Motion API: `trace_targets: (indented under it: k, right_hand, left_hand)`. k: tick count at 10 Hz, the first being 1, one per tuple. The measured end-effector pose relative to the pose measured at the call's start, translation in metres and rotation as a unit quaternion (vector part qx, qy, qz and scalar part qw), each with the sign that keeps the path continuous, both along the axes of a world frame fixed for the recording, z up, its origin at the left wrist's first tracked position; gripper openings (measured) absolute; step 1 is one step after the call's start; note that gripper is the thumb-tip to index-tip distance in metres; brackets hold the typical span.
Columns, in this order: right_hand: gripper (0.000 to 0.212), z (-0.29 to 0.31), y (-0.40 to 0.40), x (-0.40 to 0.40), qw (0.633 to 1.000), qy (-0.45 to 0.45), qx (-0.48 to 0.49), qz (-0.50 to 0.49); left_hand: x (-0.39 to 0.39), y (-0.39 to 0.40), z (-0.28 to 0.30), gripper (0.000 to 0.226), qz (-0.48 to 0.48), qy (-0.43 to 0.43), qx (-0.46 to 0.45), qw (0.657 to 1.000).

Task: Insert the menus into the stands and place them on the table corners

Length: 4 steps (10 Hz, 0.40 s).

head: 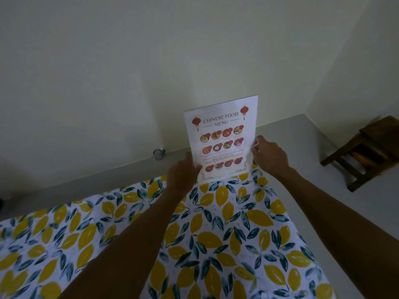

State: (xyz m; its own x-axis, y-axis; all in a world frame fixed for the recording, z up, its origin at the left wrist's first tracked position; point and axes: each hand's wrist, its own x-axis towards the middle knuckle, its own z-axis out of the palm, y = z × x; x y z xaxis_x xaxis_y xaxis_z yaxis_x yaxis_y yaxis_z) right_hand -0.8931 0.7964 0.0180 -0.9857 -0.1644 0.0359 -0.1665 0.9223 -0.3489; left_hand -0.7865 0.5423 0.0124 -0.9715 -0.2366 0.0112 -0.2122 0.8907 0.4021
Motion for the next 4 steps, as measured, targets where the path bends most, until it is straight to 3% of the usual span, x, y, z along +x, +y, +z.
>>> trace_targets:
  k: [2, 4]
  right_hand:
    - [0.023, 0.005, 0.001, 0.004, 0.984, -0.108, -0.14, -0.021]
    - [0.048, 0.01, 0.006, 0.016, 0.98, -0.137, -0.138, -0.032]
  left_hand:
    - [0.001, -0.004, 0.002, 0.049, -0.006, -0.028, 0.063, 0.998]
    - [0.01, -0.013, 0.0, 0.053, -0.022, -0.027, 0.091, 0.995]
